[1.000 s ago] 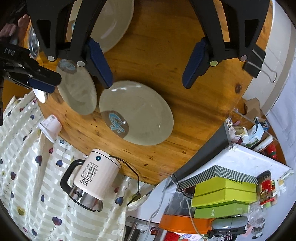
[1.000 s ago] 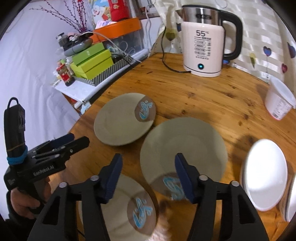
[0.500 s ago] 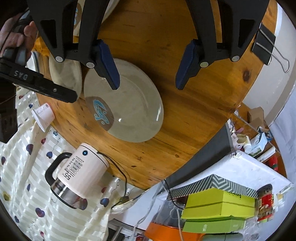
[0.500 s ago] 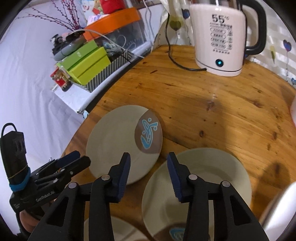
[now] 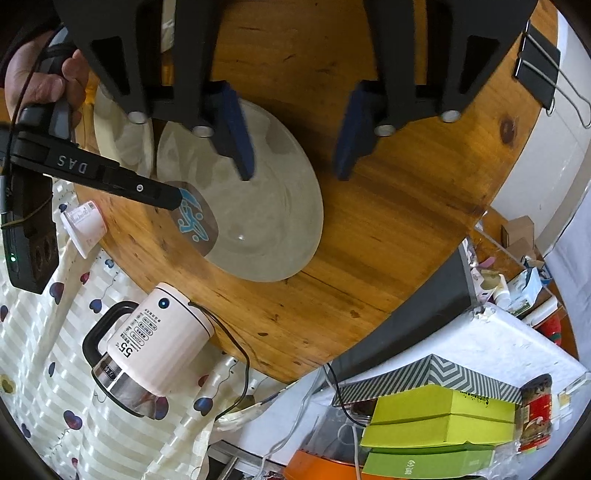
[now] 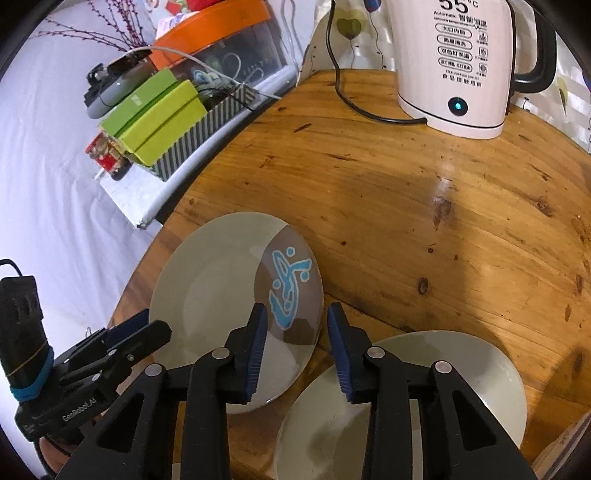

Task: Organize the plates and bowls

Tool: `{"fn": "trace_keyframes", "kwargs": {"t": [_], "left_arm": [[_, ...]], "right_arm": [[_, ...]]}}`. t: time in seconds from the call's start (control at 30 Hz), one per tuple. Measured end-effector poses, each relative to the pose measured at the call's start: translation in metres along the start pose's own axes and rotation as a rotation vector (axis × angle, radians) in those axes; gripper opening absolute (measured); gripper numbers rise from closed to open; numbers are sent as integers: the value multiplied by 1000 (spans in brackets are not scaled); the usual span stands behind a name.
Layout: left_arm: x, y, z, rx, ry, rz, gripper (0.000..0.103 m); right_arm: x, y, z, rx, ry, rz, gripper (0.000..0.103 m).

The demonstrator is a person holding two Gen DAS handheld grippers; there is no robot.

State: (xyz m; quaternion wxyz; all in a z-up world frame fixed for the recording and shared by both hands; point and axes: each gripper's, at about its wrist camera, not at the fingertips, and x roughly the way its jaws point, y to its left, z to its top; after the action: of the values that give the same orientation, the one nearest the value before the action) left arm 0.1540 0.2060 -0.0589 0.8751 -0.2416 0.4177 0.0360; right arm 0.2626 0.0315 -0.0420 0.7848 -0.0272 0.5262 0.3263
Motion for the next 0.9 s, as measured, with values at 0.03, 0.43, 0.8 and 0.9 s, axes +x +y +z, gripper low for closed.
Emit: {"fn": "trace_keyframes", "kwargs": {"t": [0.03,0.43,0.8,0.9], "left_arm": [[1,-1,0,3,2,-4,36],[-1,-7,2,28,-18,21,36],[-14,-11,0,47,-41,43,36],[-21,-14,-1,53,-48,44,36]], "right_arm": [[2,-1,0,3,4,2,26],[6,-2,1,18,1,17,22],[-5,3,-2,17,-20,34,22],[-12,5,-4,18,-29,37,22]]}}
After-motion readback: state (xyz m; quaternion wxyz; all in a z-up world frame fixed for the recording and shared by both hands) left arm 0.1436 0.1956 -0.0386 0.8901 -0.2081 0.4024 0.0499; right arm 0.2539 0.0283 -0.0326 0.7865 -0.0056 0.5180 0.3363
